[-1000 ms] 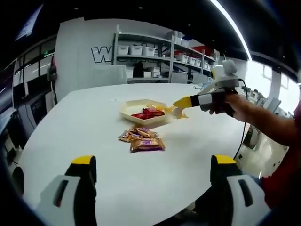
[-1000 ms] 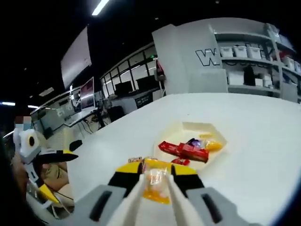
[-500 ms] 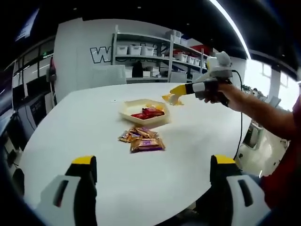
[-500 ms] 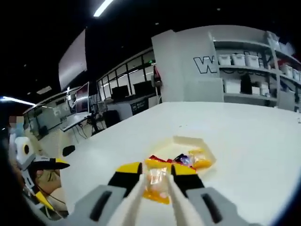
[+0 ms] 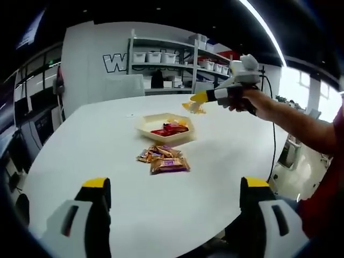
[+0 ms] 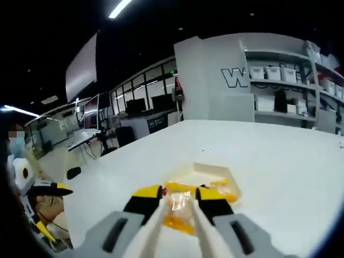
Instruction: Place the target food into the container with the food tongs after gripping and lifting it, then release it inside without dropping or visibly crushing the food.
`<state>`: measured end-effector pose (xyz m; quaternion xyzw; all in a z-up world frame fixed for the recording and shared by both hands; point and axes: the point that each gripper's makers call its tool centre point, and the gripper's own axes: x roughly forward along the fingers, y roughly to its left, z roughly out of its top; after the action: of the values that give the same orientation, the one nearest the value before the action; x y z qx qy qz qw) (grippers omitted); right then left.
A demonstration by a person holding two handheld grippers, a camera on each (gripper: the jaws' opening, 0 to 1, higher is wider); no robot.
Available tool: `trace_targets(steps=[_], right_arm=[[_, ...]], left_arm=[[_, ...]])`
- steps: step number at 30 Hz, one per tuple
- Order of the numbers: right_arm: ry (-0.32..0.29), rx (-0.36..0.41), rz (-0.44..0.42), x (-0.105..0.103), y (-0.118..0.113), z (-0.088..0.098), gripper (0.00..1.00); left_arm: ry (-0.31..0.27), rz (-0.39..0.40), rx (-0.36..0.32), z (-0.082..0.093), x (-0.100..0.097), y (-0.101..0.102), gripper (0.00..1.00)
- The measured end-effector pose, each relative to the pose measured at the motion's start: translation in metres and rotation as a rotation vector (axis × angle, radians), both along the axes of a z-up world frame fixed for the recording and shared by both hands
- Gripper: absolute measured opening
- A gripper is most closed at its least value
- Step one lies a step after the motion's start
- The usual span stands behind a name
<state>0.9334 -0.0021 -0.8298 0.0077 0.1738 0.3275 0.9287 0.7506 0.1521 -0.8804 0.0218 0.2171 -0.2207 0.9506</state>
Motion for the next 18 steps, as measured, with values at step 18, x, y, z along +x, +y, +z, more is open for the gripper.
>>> trace_targets(steps=[18], right_arm=[[-0.048,-0.022,-0.025,0.032,0.005,0.014,0.19]], left_arm=[[-0.001,0.018,0.007,0.001,0.001,0.008,0.97]])
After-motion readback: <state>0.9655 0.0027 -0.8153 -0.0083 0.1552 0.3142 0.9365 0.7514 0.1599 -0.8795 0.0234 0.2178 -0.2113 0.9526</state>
